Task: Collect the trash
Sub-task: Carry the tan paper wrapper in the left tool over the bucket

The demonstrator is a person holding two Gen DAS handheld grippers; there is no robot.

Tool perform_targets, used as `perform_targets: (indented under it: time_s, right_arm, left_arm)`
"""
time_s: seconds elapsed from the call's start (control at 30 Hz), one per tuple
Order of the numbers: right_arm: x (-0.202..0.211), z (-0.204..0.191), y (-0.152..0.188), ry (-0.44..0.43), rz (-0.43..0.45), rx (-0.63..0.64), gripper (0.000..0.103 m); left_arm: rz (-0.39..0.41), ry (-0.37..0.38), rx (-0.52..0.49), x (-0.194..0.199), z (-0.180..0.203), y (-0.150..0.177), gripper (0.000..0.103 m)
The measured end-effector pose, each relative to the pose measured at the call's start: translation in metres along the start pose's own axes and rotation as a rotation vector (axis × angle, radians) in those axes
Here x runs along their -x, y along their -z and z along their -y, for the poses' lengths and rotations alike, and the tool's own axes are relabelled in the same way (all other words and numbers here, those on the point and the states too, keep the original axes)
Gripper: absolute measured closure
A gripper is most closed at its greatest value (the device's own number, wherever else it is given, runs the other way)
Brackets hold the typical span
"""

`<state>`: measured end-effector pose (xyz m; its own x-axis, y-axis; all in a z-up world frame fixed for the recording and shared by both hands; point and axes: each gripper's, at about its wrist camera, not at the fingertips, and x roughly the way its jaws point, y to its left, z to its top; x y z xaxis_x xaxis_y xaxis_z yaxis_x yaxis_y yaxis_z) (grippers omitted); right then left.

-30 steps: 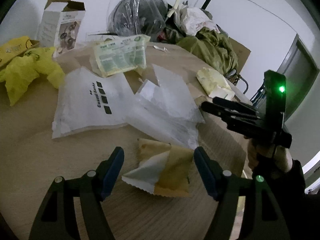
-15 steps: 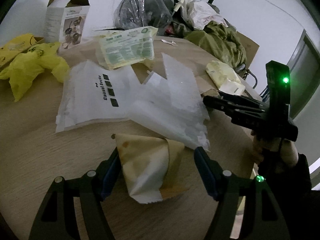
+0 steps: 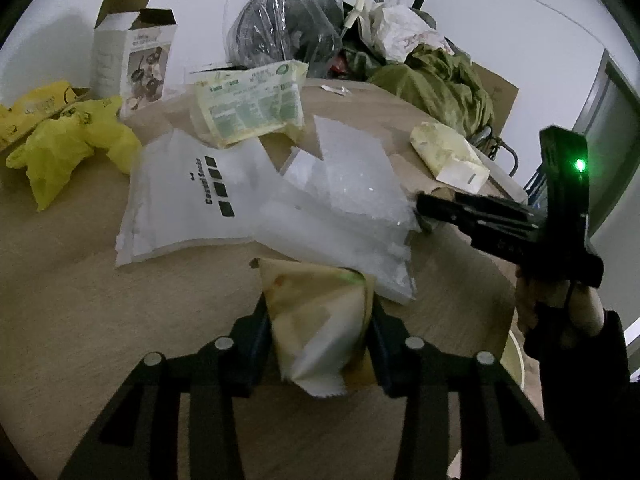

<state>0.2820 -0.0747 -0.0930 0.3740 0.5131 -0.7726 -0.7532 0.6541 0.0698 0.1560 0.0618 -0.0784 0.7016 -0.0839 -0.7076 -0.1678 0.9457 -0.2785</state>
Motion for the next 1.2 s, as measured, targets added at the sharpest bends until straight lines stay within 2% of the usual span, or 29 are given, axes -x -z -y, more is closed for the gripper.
perform_targets:
  time_s: [0.6,1.2]
  right_arm:
    - [0.037,-0.002,0.013,0.016,0.050,-0.003,0.068]
    - [0.073,-0.021,0.027,0.043,0.099,-0.004,0.068]
  left_arm:
    - [0.058,-0.008,-0.039,0.019,0.013,0.003,0.061]
    - [0.086,0.035,-0.114,0.035,0.029,0.016,0.061]
